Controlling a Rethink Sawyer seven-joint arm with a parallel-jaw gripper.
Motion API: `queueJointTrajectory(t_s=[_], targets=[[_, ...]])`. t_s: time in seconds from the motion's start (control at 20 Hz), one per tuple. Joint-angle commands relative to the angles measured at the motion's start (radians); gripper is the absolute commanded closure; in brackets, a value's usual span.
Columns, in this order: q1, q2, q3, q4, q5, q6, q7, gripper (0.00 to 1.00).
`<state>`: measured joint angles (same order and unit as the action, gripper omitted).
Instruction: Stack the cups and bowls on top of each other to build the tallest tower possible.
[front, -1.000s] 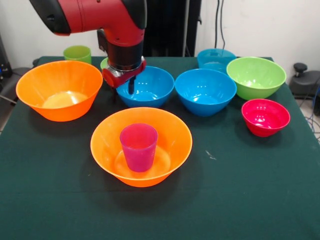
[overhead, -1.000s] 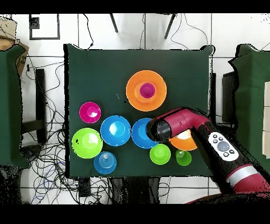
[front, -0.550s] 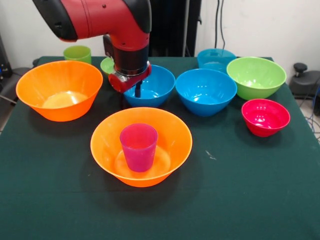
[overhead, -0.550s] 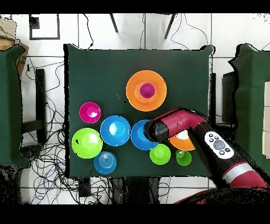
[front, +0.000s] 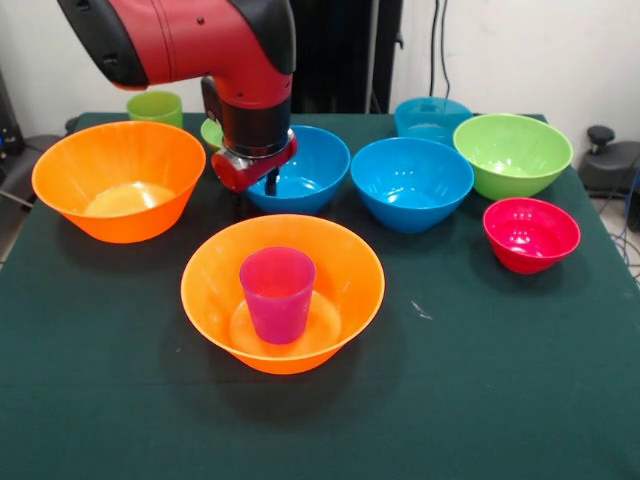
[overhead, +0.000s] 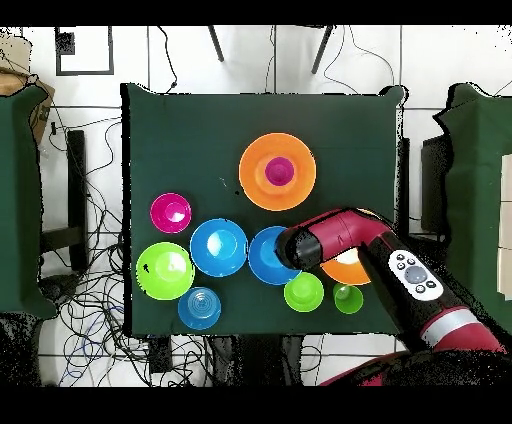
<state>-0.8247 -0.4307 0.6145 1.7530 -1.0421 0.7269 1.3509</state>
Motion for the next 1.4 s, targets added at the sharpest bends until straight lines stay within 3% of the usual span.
queueJointTrajectory(t_s=[0.05, 0.15, 0.2, 0.85, 1.4], targets=[[0.051, 0.035, -0.065, -0.072, -0.055, -0.048, 0.005, 0.0], [0.053, 0.035, -0.067, -0.074, -0.054, -0.048, 0.008, 0.0], [0.058, 0.034, -0.071, -0.074, -0.054, -0.052, 0.015, 1.0], [0.077, 0.026, -0.084, -0.078, -0.021, -0.022, -0.001, 1.0], [0.079, -0.023, -0.099, -0.026, -0.031, -0.079, 0.045, 1.0]])
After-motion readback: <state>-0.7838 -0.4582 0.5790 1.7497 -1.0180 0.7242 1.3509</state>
